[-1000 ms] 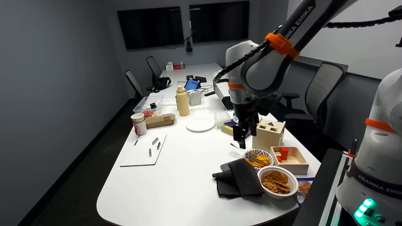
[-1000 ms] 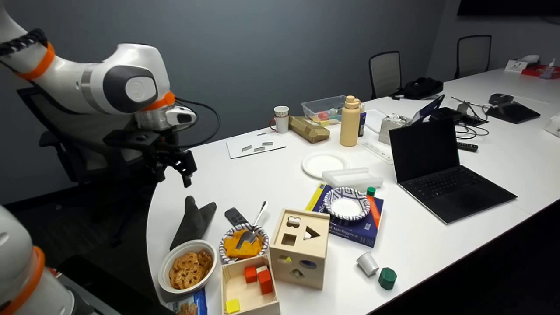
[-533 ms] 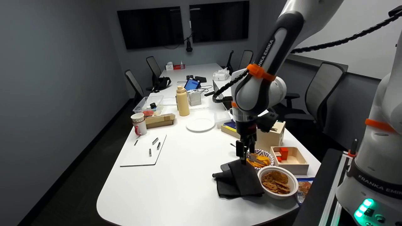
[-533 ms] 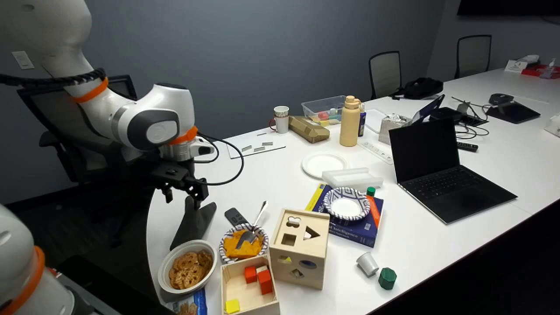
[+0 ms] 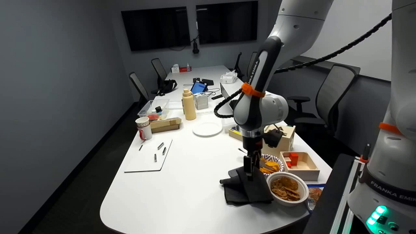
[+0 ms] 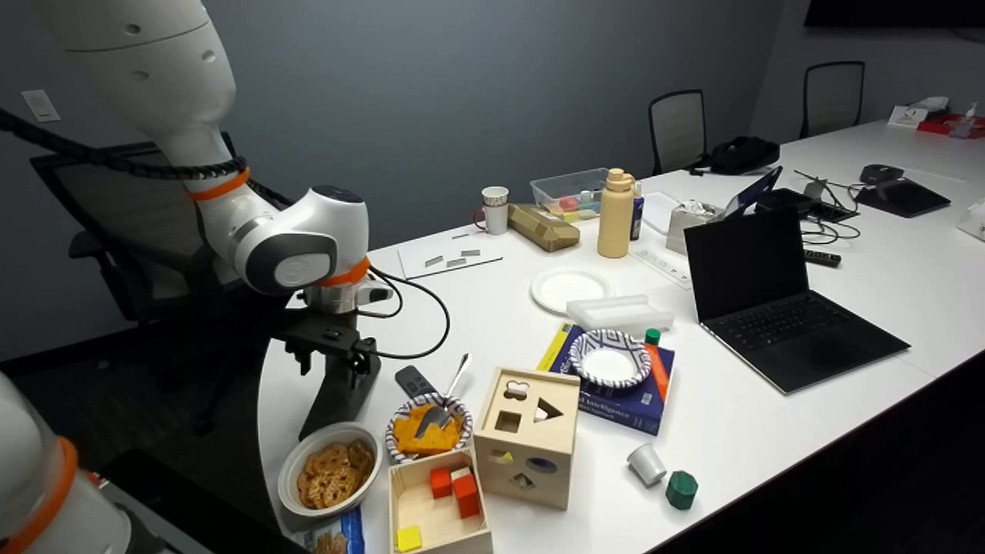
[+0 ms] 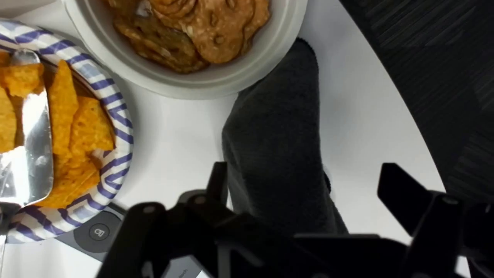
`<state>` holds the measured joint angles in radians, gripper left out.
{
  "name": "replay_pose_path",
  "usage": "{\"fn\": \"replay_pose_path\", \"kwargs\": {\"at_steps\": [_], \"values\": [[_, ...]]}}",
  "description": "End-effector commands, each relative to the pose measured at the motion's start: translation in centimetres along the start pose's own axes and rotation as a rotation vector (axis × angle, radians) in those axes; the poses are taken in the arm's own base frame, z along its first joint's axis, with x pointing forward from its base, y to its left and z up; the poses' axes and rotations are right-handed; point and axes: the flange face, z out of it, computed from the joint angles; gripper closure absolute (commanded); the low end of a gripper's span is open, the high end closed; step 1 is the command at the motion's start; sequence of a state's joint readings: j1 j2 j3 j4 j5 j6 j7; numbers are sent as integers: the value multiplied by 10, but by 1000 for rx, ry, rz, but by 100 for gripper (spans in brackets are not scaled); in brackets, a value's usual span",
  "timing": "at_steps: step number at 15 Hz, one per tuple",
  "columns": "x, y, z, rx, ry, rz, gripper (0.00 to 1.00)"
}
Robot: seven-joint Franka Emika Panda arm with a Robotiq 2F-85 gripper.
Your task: Use the towel to wipe the table
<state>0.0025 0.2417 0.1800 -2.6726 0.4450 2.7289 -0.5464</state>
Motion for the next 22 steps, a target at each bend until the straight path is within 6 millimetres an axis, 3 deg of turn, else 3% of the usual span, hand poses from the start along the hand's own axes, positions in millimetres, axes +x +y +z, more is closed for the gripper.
{"fn": "replay_pose_path", "kwargs": {"at_steps": [1, 2, 3, 4, 13, 17, 22], "values": [[16, 14, 18, 41, 8, -26, 0], [17, 17, 21, 46, 4, -27, 0], [18, 20, 25, 50, -2, -27, 25], [20, 21, 28, 56, -6, -26, 27], [28, 22, 36, 70, -48, -46, 98], [37, 13, 27, 79, -61, -69, 99], [58, -26, -18, 36, 27, -90, 98]]}}
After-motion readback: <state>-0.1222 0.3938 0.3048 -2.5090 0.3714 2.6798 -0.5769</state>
